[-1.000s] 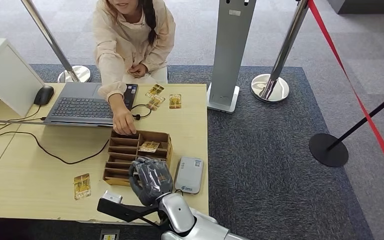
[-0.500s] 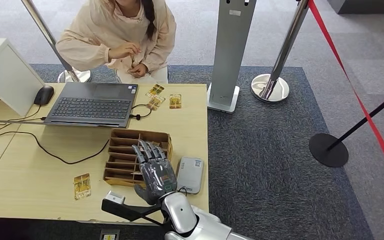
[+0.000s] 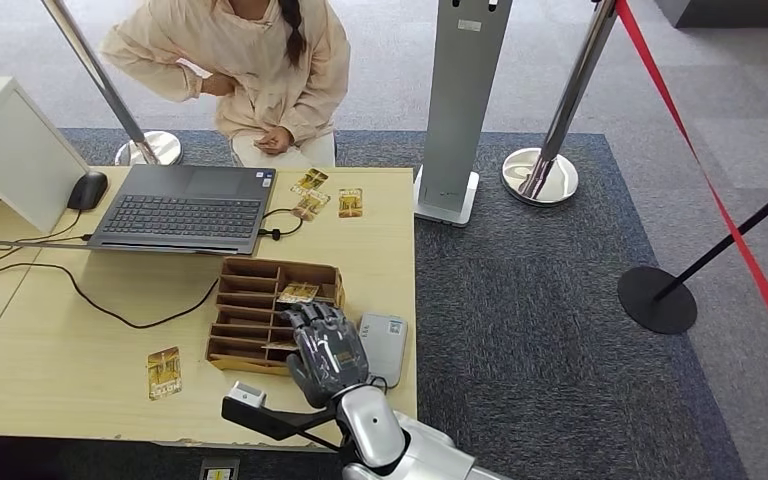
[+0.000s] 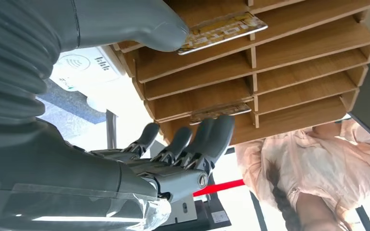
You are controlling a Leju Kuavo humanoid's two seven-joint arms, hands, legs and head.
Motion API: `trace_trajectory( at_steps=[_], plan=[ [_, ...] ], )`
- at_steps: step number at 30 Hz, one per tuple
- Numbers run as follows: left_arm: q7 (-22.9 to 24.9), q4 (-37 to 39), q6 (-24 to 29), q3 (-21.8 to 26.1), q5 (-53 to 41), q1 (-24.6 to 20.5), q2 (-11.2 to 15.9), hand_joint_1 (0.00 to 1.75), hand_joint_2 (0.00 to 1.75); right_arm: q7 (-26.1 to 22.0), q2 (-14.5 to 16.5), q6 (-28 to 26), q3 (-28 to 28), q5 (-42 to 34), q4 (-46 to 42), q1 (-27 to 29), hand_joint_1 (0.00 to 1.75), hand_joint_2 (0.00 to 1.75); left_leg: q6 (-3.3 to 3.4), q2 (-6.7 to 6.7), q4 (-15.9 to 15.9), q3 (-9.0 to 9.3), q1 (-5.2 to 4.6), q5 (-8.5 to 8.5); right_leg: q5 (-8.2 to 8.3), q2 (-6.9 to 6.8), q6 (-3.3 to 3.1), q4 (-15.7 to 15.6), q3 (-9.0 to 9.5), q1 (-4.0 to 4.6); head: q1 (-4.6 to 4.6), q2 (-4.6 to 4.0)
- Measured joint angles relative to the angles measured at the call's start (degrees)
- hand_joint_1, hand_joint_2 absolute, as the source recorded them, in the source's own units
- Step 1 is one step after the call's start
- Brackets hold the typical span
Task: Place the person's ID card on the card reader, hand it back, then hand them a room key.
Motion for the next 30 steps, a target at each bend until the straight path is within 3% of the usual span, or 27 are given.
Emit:
trace_trajectory(
  at_steps=[11, 30],
  plan=[
    [-0.1, 0.1, -0.1, -0.2, 0.0, 0.0, 0.0, 0.0, 0.0, -0.2, -0.3, 0.1, -0.9, 0.1, -0.9, 0.6, 0.65, 1.75, 0.0, 0.0, 0.0, 0.0, 0.0, 0.0, 0.0, 0.0, 0.0, 0.0, 0.0, 0.0, -0.01, -0.01],
    [-1.1, 0.2, -0.1, -0.3, 0.1, 0.1, 0.0, 0.0, 0.0, -1.0, -0.2, 0.6, -1.0, -0.8, -1.2, 0.6, 0.76, 1.75, 0.0, -0.01, 0.0, 0.0, 0.0, 0.0, 0.0, 0.0, 0.0, 0.0, 0.0, 0.0, 0.0, 0.0]
  ],
)
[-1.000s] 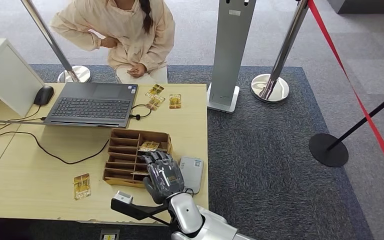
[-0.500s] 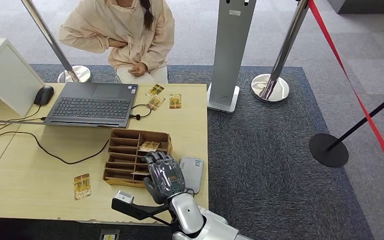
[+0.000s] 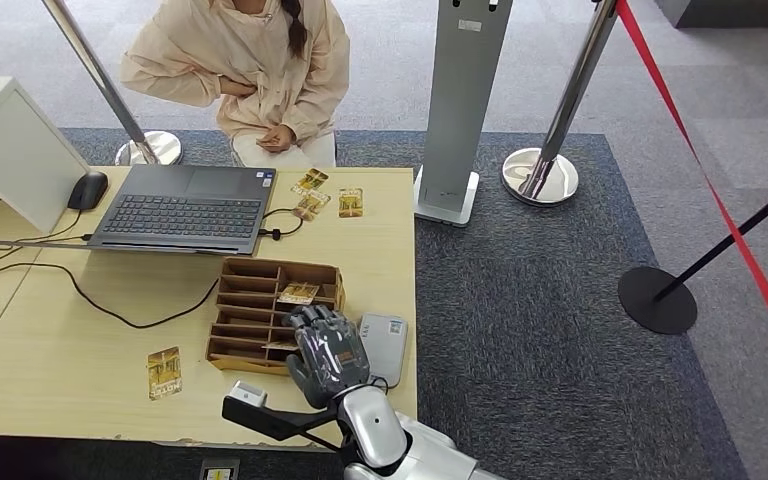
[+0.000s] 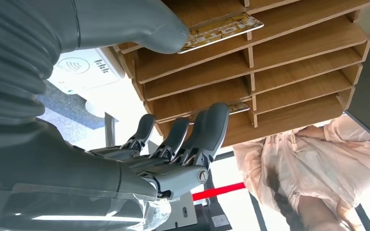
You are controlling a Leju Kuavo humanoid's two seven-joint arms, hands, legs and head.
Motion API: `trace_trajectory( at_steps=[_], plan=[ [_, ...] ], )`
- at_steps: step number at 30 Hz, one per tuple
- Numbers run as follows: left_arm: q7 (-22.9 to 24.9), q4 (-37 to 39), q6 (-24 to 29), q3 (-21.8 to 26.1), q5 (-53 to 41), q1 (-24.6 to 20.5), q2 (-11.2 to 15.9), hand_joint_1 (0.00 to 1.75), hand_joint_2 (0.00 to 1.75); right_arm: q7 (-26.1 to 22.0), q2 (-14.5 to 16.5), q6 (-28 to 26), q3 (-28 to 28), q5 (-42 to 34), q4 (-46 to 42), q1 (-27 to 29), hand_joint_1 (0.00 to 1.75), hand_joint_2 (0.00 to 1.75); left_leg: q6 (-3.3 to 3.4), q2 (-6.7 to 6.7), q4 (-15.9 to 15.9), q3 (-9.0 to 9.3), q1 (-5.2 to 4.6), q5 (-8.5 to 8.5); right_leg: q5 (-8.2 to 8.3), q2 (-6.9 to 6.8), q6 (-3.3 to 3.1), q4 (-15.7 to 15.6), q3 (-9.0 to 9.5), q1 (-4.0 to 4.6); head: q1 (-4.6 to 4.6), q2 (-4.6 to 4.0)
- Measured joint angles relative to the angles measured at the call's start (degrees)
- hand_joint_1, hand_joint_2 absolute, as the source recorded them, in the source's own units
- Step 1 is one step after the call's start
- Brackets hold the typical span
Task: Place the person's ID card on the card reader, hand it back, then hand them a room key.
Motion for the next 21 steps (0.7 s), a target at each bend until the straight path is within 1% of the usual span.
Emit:
trace_trajectory(
  at_steps=[14, 21],
  plan=[
    [-0.3, 0.1, 0.0, 0.0, 0.5, 0.0, 0.0, 0.0, 0.0, -0.9, 0.4, 0.0, 0.0, -1.6, 1.3, 0.0, 0.81, 1.75, 0.0, 0.0, 0.0, 0.0, 0.0, 0.0, 0.0, 0.0, 0.0, 0.0, 0.0, 0.0, 0.0, 0.0],
    [-0.4, 0.1, 0.0, 0.0, 0.6, 0.0, 0.0, 0.0, 0.0, -1.5, 1.0, 0.0, 0.0, -2.1, 1.6, 0.0, 0.82, 1.75, 0.0, 0.0, 0.0, 0.0, 0.0, 0.0, 0.0, 0.0, 0.0, 0.0, 0.0, 0.0, -0.01, 0.0]
  ],
)
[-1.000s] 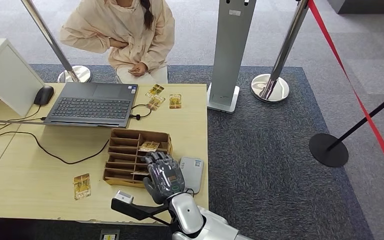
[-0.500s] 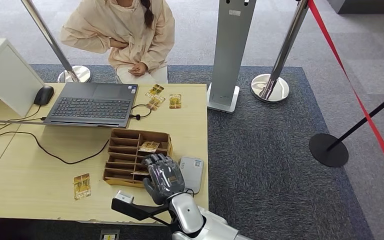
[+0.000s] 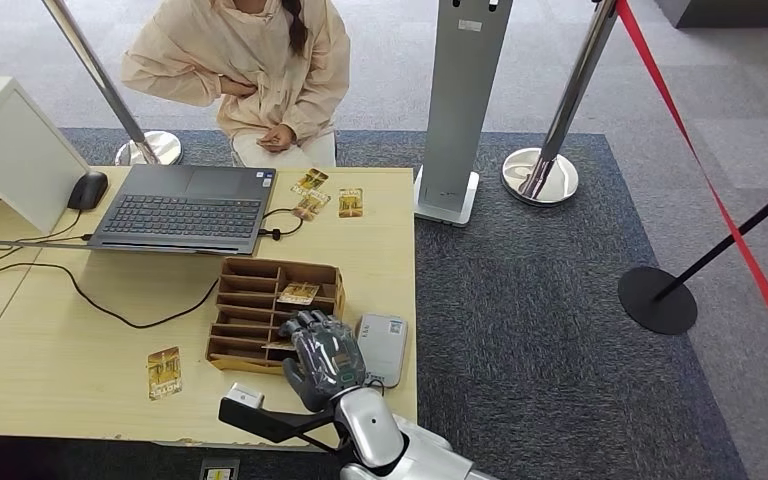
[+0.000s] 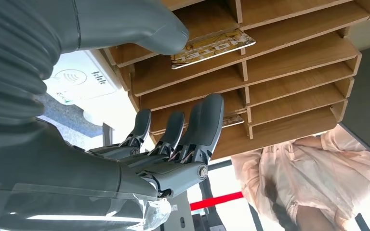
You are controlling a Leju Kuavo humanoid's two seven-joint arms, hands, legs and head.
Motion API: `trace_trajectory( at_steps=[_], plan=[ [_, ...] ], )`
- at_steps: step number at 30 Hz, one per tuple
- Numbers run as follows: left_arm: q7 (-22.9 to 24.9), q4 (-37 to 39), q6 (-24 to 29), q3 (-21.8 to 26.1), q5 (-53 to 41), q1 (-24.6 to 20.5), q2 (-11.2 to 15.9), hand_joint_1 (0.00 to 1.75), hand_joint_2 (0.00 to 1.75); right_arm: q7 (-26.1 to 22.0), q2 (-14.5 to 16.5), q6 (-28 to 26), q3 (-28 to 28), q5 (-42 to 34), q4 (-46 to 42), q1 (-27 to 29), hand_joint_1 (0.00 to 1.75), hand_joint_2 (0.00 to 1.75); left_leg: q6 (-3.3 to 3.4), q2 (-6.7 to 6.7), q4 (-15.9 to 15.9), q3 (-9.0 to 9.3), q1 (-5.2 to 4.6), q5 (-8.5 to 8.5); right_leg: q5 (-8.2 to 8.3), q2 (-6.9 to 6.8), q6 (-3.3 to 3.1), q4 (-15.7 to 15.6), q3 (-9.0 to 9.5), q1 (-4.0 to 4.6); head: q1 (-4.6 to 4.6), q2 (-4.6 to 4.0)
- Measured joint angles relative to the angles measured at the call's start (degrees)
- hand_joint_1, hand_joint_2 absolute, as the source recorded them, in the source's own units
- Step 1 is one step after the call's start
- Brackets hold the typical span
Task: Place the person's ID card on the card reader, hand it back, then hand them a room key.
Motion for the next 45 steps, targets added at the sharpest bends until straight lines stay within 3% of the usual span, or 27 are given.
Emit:
trace_trajectory(
  at_steps=[22, 29, 40, 45],
  plan=[
    [-0.2, 0.0, 0.0, 0.0, 0.1, 0.0, 0.0, 0.0, 0.0, -1.0, 1.4, 0.3, 0.1, -1.3, 1.2, 0.0, 0.82, 1.75, 0.0, 0.0, 0.0, 0.0, 0.0, 0.0, 0.0, 0.0, 0.0, 0.0, 0.0, 0.0, 0.01, -0.01],
    [-0.2, 0.0, -0.1, 0.0, -0.1, 0.0, 0.0, 0.0, 0.0, -0.7, 2.1, 0.0, 0.1, -1.4, 2.2, -0.3, 0.31, 1.75, 0.0, 0.0, 0.0, 0.0, 0.0, 0.0, 0.0, 0.0, 0.0, 0.0, 0.0, 0.0, -0.01, 0.0],
    [-0.1, 0.0, -0.3, 0.0, -0.5, 0.0, 0.0, 0.0, 0.0, 0.0, 2.3, -1.1, 0.1, -1.6, 4.4, -1.5, 0.41, 1.75, 0.0, 0.0, 0.0, 0.0, 0.0, 0.0, 0.0, 0.0, 0.0, 0.0, 0.0, 0.0, 0.0, -0.01],
    [-0.1, 0.0, -0.7, 0.0, -0.6, -0.1, 0.0, 0.0, 0.0, 0.1, 2.3, -1.1, 0.1, -1.6, 5.3, -1.5, 0.57, 1.75, 0.0, 0.0, 0.0, 0.0, 0.0, 0.0, 0.0, 0.0, 0.0, 0.0, 0.0, 0.0, 0.0, 0.0]
  ],
)
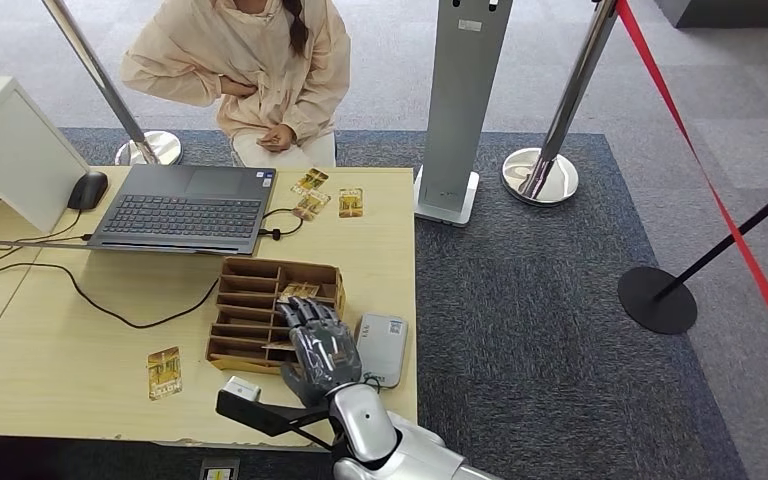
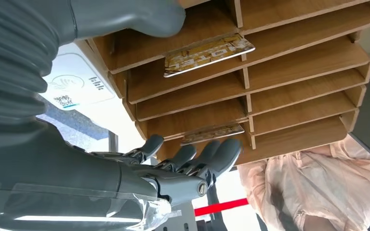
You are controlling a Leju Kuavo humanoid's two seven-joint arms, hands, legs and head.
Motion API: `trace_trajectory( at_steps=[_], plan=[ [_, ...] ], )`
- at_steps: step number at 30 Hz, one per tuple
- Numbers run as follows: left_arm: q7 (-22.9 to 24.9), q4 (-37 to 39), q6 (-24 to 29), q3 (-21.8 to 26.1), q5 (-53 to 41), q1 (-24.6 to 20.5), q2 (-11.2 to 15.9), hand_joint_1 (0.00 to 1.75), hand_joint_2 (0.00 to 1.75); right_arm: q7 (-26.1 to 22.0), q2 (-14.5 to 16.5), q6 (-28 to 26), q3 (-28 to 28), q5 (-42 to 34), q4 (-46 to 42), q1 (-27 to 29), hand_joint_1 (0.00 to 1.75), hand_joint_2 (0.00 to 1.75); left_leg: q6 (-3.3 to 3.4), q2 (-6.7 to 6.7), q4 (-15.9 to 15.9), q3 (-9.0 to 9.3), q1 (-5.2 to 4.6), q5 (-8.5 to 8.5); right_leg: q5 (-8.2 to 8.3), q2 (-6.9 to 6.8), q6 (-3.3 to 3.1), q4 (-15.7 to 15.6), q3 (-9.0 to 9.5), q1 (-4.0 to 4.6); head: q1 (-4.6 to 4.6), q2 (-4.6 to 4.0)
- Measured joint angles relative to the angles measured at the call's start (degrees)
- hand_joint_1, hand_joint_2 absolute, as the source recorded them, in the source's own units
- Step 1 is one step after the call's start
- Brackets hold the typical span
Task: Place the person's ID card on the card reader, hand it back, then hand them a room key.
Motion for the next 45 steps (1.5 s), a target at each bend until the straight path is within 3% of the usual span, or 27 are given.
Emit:
trace_trajectory(
  at_steps=[15, 45],
  plan=[
    [0.0, 0.1, 0.0, 0.0, 0.0, -0.1, 0.0, 0.0, 0.0, 0.0, 0.5, -0.1, 0.0, -0.4, 1.3, -0.4, 0.75, 1.75, 0.0, 0.0, 0.0, 0.01, 0.0, 0.0, 0.0, 0.0, 0.0, 0.0, 0.0, 0.0, 0.01, -0.01],
    [-0.4, 0.3, -0.1, 0.0, 0.7, -0.1, 0.0, 0.0, 0.0, -0.3, 0.9, 0.7, 0.0, -1.1, 1.8, -0.4, 0.73, 1.75, 0.0, 0.0, 0.0, 0.0, 0.0, 0.0, 0.0, 0.0, 0.0, 0.0, 0.0, 0.0, 0.01, 0.0]
  ],
)
